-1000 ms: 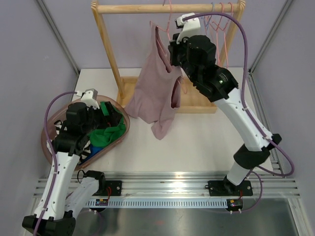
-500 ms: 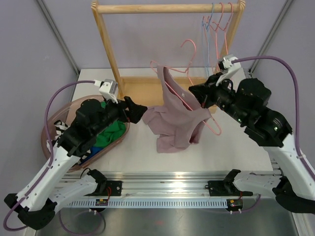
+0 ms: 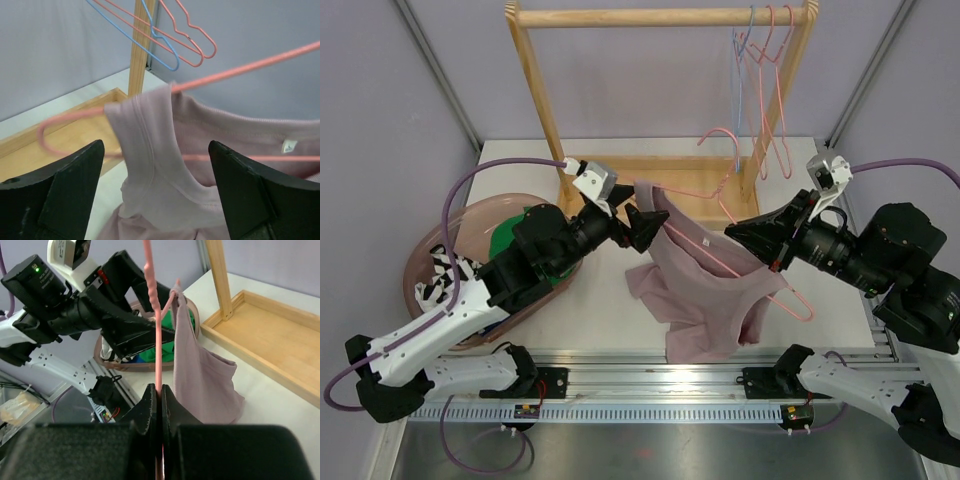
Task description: Remove the tank top from the hanger
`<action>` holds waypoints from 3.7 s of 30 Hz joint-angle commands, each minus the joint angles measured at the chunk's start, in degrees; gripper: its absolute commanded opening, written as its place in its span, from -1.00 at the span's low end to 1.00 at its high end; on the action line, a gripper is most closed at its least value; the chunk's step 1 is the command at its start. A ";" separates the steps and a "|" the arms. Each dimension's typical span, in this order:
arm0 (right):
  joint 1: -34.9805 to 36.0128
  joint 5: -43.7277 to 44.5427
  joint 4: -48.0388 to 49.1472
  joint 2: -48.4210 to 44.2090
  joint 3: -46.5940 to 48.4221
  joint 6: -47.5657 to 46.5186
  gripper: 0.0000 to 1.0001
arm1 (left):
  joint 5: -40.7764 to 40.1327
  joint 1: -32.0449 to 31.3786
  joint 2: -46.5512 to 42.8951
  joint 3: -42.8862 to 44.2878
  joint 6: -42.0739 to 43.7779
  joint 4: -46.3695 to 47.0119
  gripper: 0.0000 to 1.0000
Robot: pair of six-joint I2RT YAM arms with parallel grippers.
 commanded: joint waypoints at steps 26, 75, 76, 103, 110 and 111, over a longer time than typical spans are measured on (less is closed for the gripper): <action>0.33 3.97 0.70 -3.11 -3.95 -2.85 -1.00 | -24.40 -2.65 2.93 4.01 6.57 -3.02 -0.28; 0.33 9.40 88.26 -19.37 -50.07 -7.15 -1.00 | 29.85 0.34 -2.43 -20.07 -6.26 13.86 -1.00; 0.33 9.42 92.16 -19.28 -52.00 -7.76 -1.00 | 29.14 0.25 -2.43 -20.68 -6.52 13.50 -0.99; -1.50 40.27 18.55 18.30 2.17 -7.77 -1.00 | -7.50 -5.11 -6.38 -13.84 -8.36 -17.07 0.98; -9.85 32.56 13.90 29.22 16.69 -7.68 -1.00 | -11.73 -5.12 -9.90 -12.25 -11.36 -23.67 0.98; -11.08 31.14 12.93 30.54 18.36 -7.33 -1.00 | -12.00 -5.20 -10.08 -12.34 -11.62 -24.02 0.98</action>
